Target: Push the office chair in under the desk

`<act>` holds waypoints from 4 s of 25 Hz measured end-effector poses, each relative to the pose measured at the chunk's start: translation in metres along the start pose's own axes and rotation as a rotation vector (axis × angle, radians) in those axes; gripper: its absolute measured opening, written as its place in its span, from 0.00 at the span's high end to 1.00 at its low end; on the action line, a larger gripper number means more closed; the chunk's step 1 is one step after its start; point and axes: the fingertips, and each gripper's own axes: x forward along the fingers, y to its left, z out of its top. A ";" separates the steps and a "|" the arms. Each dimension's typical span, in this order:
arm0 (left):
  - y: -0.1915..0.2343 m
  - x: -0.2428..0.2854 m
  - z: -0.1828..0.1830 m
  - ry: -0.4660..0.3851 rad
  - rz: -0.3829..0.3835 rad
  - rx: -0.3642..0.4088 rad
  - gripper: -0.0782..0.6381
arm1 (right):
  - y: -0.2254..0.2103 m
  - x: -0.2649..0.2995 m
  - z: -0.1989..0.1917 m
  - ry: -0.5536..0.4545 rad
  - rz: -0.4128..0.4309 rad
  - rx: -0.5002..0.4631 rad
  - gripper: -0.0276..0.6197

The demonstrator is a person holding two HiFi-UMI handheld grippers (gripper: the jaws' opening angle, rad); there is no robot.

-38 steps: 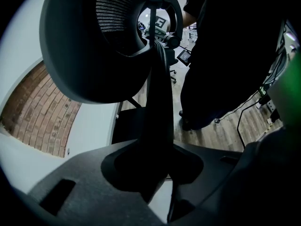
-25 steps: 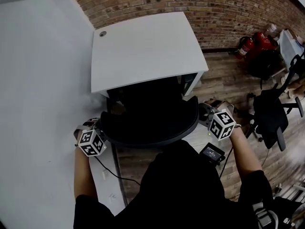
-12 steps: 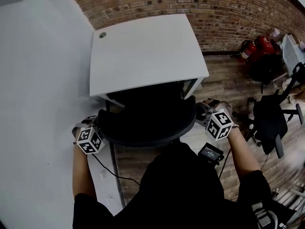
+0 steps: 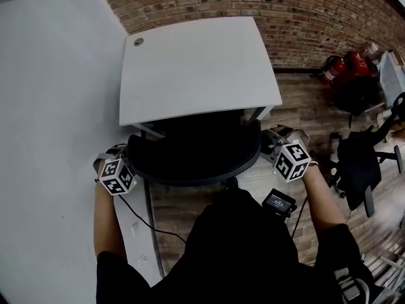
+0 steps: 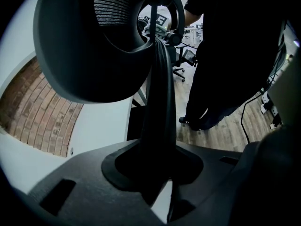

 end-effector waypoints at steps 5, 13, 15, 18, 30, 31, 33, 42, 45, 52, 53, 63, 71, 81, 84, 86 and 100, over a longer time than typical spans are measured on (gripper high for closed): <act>0.014 0.000 -0.005 0.006 -0.007 -0.001 0.72 | -0.012 0.004 0.001 -0.002 0.000 0.002 0.79; 0.030 0.003 -0.006 0.011 -0.011 -0.004 0.72 | -0.030 0.008 -0.003 -0.004 -0.001 0.005 0.79; 0.033 0.004 -0.008 0.016 -0.016 -0.002 0.72 | -0.032 0.011 -0.003 -0.006 -0.002 0.005 0.79; 0.039 0.007 -0.012 0.018 -0.025 0.002 0.72 | -0.036 0.015 -0.003 -0.008 -0.006 0.004 0.79; 0.047 0.008 -0.013 0.005 -0.030 -0.006 0.72 | -0.048 0.018 -0.003 -0.009 0.000 0.000 0.79; 0.046 0.008 -0.013 0.005 -0.030 -0.003 0.72 | -0.048 0.019 -0.003 -0.009 0.000 0.001 0.79; 0.046 0.009 -0.013 0.007 -0.032 0.001 0.72 | -0.046 0.019 -0.003 -0.007 0.000 0.003 0.79; 0.051 0.008 -0.017 0.006 -0.024 -0.007 0.72 | -0.049 0.021 0.001 -0.007 -0.005 0.010 0.79; 0.050 0.010 -0.016 0.005 -0.015 -0.010 0.72 | -0.048 0.021 0.000 -0.003 -0.009 0.010 0.79; 0.044 0.008 -0.017 0.005 0.010 -0.026 0.72 | -0.044 0.020 0.002 0.013 -0.009 0.033 0.76; 0.044 0.009 -0.017 0.006 0.011 -0.026 0.71 | -0.043 0.020 0.001 0.017 -0.006 0.042 0.76; 0.045 -0.025 -0.025 0.020 0.082 0.008 0.57 | -0.037 -0.001 0.020 0.005 -0.059 0.073 0.58; 0.030 -0.083 0.009 -0.211 0.269 -0.121 0.57 | -0.024 -0.034 0.058 -0.091 -0.162 0.176 0.66; -0.006 -0.159 0.076 -0.752 0.428 -0.477 0.69 | -0.002 -0.124 0.161 -0.719 -0.314 0.564 0.90; -0.019 -0.177 0.096 -0.811 0.487 -0.465 0.75 | 0.013 -0.145 0.174 -0.772 -0.352 0.560 0.93; -0.026 -0.187 0.107 -0.860 0.523 -0.472 0.78 | 0.022 -0.158 0.182 -0.828 -0.364 0.578 0.94; -0.118 -0.195 0.183 -1.020 0.481 -0.666 0.87 | 0.088 -0.209 0.213 -1.029 -0.299 0.599 0.95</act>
